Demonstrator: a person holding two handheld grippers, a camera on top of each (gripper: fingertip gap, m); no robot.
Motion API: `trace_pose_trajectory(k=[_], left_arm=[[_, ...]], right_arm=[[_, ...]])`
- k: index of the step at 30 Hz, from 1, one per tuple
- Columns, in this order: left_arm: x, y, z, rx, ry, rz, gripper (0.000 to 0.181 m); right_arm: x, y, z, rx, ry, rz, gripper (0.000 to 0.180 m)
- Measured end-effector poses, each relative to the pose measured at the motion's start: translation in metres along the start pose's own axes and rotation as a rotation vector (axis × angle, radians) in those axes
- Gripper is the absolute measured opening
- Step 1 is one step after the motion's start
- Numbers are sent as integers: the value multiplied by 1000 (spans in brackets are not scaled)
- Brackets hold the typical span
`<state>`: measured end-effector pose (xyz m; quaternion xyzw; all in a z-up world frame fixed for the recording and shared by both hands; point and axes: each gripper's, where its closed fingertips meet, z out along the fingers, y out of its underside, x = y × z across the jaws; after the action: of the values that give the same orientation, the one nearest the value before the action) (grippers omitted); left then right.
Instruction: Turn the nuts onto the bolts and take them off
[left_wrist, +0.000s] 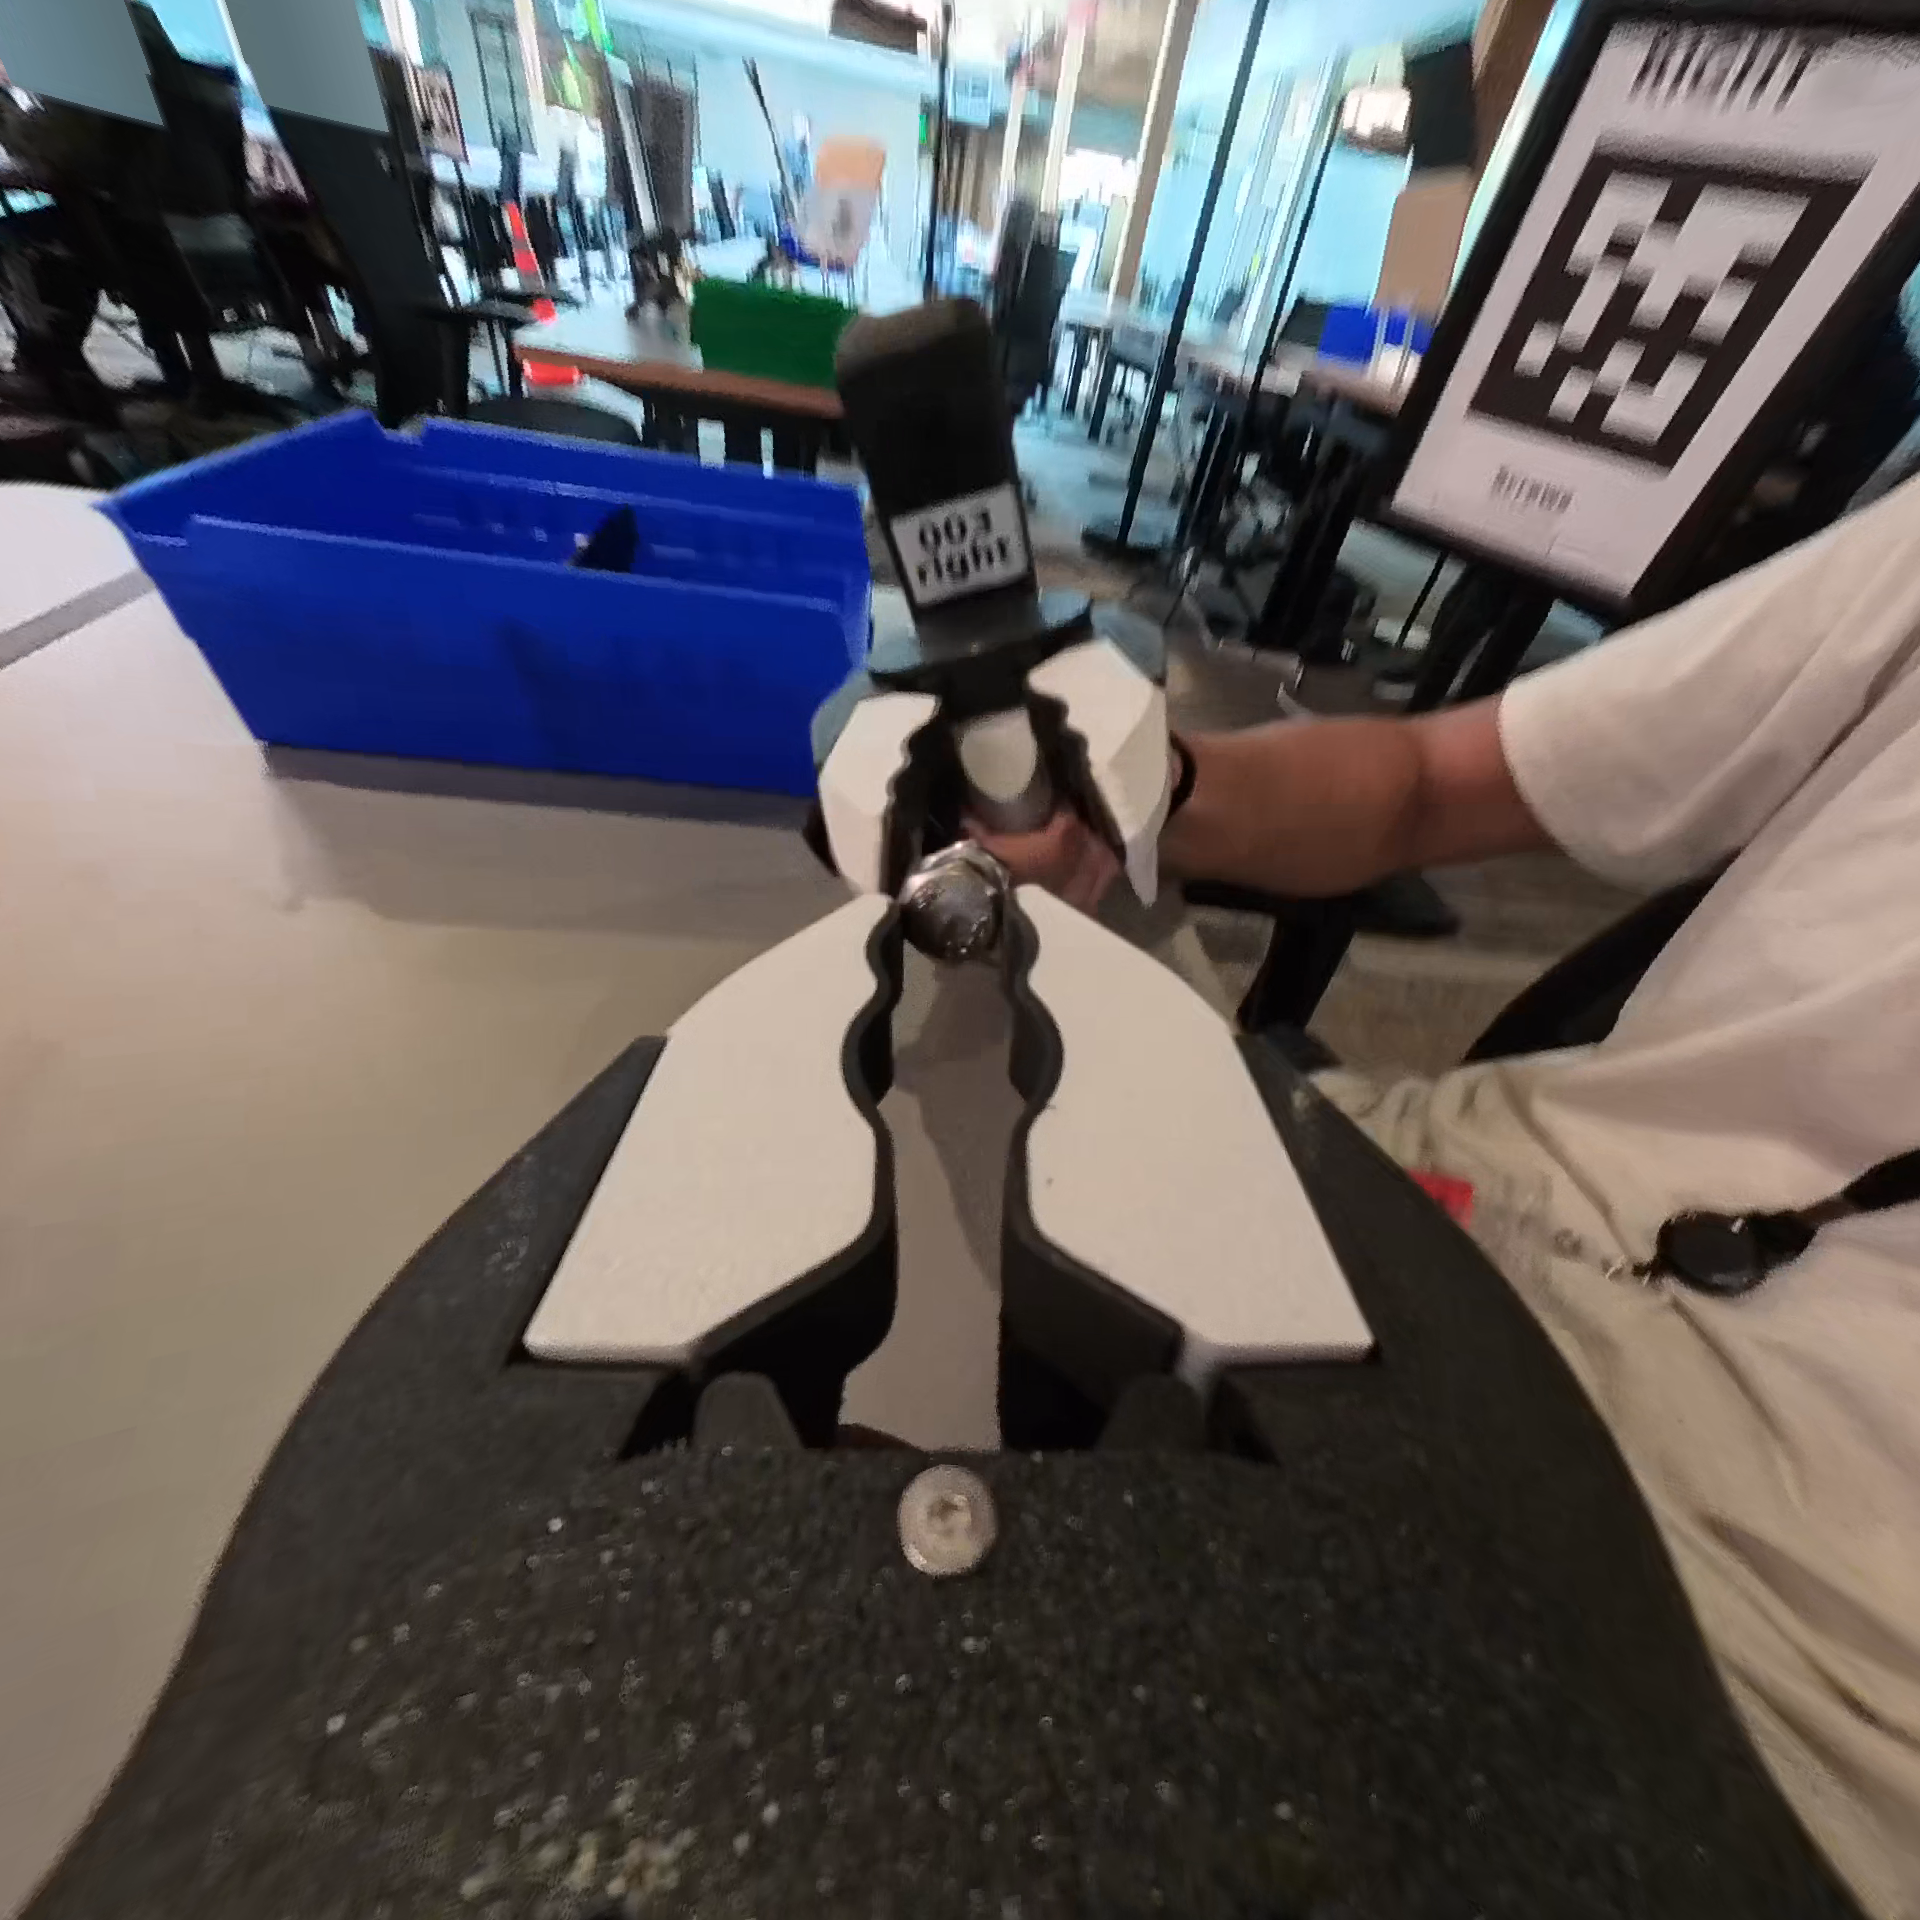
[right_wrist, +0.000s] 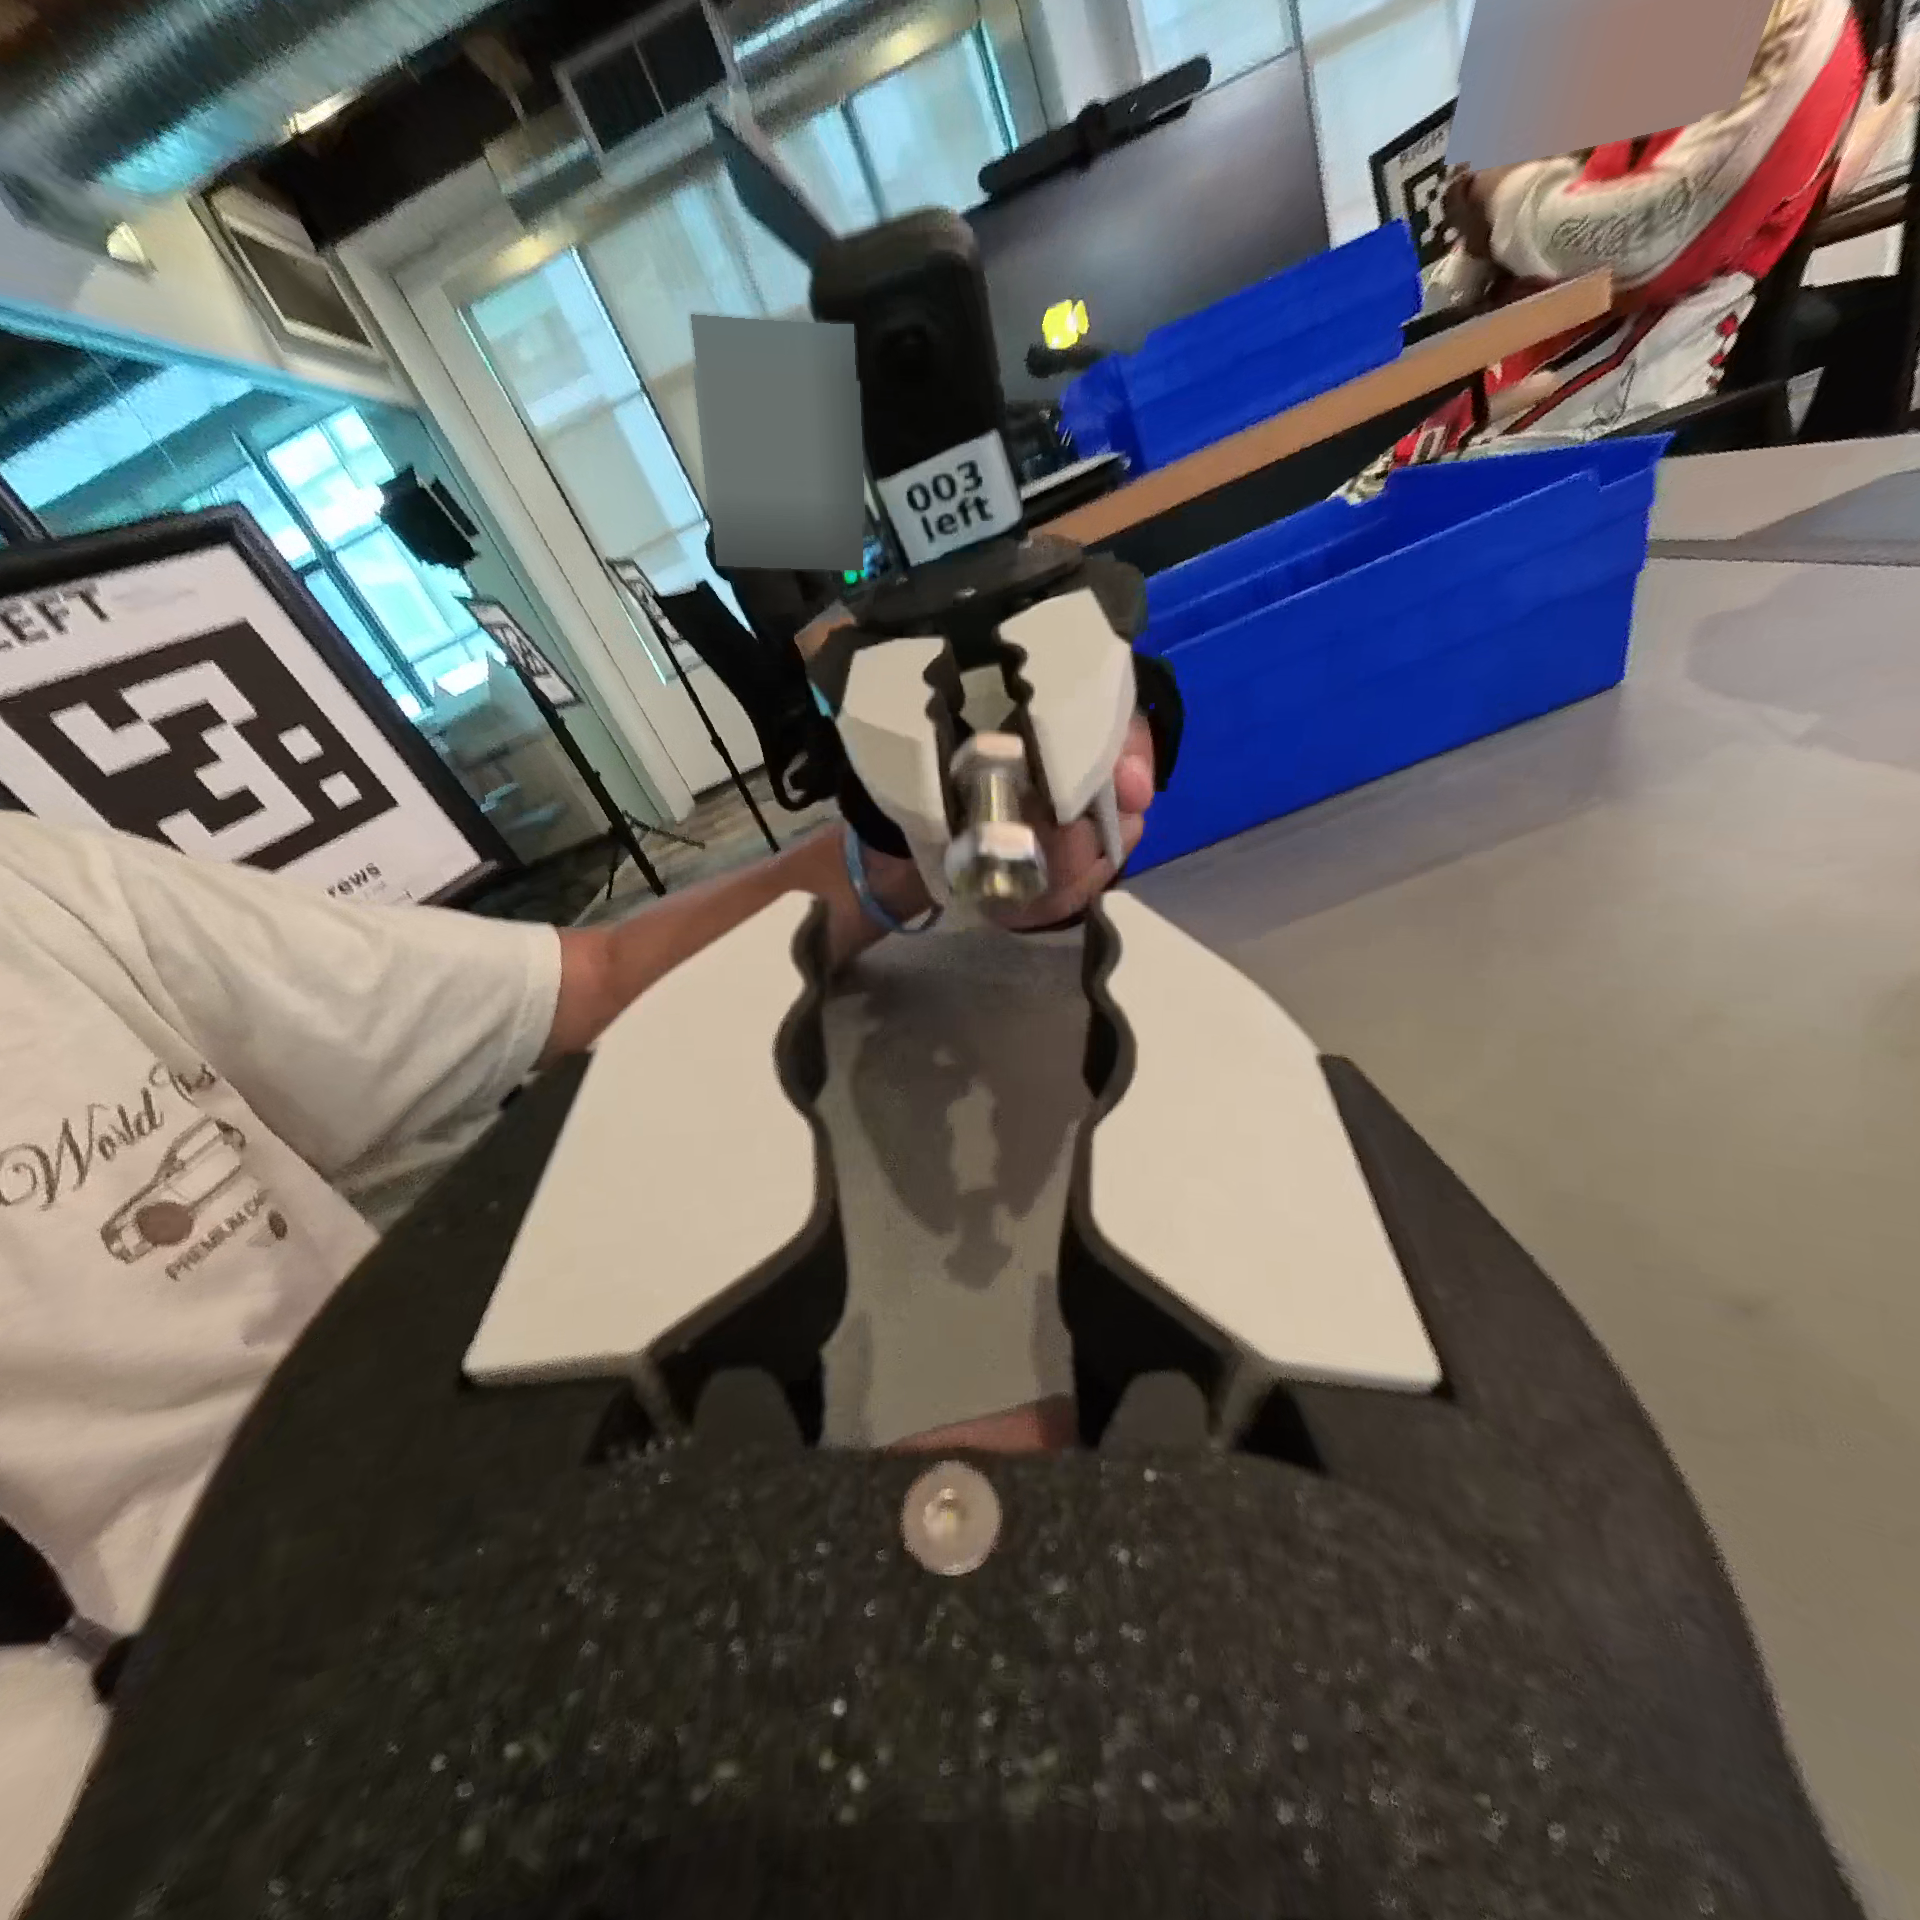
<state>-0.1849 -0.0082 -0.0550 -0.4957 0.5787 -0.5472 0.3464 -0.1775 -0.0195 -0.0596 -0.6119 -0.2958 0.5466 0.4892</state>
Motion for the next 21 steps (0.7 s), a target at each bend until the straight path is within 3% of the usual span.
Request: trace_pose_trajectory(k=[4, 9, 12, 18, 21], left_arm=[[-3, -11, -1, 110, 26, -73, 17], [-2, -4, 8, 89, 11, -55, 17], [-4, 3, 11, 47, -18, -31, 17], [-2, -3, 11, 76, -8, -34, 17], [-6, -3, 8, 76, -29, -31, 17]], right_arm=[[-6, -1, 4, 28, -60, 100, 63], [-13, -8, 6, 71, -97, 133, 61], [-12, -32, -9, 195, -86, 89, 54], [-3, -1, 1, 65, -82, 176, 56], [-10, -19, -1, 131, -95, 134, 57]])
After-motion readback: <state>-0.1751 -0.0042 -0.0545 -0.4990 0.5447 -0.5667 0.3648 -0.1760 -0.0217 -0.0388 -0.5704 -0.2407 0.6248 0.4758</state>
